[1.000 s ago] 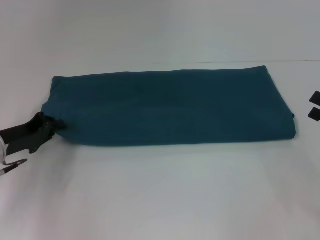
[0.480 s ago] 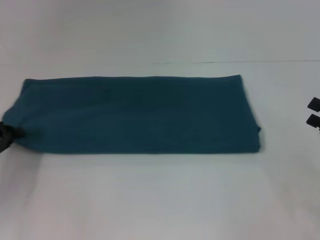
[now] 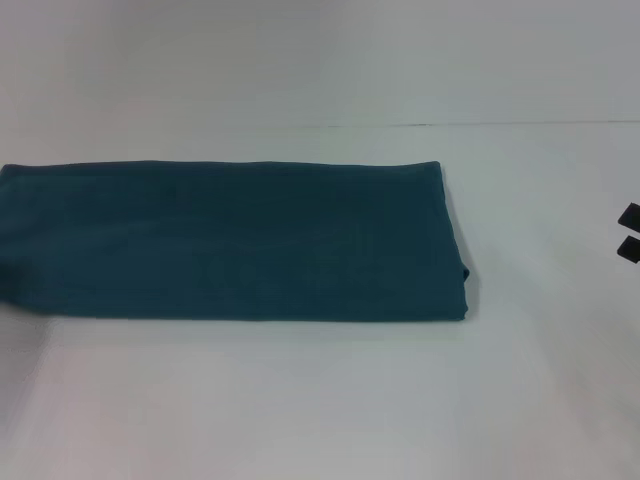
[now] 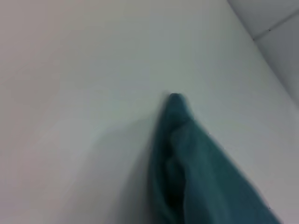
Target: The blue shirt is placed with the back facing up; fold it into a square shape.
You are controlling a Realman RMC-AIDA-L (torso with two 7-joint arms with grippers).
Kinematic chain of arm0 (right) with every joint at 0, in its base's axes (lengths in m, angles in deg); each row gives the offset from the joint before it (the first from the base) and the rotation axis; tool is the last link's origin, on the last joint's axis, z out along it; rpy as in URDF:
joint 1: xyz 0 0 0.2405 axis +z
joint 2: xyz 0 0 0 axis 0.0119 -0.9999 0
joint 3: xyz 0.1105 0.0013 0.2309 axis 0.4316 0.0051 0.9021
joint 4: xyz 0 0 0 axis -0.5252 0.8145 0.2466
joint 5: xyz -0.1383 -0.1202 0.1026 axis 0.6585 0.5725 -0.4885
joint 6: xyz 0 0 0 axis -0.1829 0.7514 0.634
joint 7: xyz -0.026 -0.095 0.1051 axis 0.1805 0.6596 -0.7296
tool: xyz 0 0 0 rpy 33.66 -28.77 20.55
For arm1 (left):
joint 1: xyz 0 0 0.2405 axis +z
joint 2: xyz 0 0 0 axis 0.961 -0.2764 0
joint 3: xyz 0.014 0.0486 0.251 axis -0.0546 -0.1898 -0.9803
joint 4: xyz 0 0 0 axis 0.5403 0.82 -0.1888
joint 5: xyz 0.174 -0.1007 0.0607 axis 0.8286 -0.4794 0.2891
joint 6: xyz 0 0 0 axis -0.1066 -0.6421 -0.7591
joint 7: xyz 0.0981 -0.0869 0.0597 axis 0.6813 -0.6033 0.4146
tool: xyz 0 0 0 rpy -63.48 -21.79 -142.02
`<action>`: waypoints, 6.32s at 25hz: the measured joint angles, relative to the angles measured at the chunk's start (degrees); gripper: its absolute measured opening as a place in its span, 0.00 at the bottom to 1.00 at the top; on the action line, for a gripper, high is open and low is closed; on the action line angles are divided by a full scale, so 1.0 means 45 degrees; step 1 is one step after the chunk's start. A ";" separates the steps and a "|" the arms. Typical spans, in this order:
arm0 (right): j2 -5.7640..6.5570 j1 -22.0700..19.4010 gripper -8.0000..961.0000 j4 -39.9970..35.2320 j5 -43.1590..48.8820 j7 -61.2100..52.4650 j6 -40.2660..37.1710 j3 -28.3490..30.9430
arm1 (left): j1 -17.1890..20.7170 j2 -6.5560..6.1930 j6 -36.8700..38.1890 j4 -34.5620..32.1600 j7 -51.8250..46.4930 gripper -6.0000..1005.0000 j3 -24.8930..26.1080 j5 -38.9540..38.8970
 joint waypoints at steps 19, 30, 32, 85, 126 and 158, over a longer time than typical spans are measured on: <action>-0.0096 0.0139 0.72 -0.0001 0.0316 0.0192 -0.0004 -0.0073 | -0.2936 0.0196 0.4484 -0.0673 0.0083 0.05 -0.1380 -0.2466; -0.0170 0.0213 0.70 0.0000 0.0332 0.0221 0.0019 -0.0073 | -0.4447 0.1517 0.2568 0.0171 0.0552 0.06 -0.4648 -0.3106; -0.0191 0.0227 0.70 0.0000 0.0332 0.0224 0.0034 -0.0073 | -0.4775 0.1501 0.1577 0.1156 0.1049 0.07 -0.5649 -0.3707; -0.0940 0.6639 0.61 -0.4668 0.9932 0.0452 0.2080 -0.5994 | -0.1106 0.0424 0.5439 -0.0138 0.0775 0.95 -0.2787 -0.2662; -0.0989 0.6556 0.56 -0.4224 1.0268 -0.3590 0.2186 -0.4647 | -0.1208 0.0463 0.4554 0.0024 0.0777 0.95 -0.2726 -0.2909; -0.1015 0.7076 0.34 -0.2174 1.0011 -0.5499 0.3248 -0.4644 | -0.1143 0.0550 0.3941 0.0046 0.0777 0.95 -0.2734 -0.2976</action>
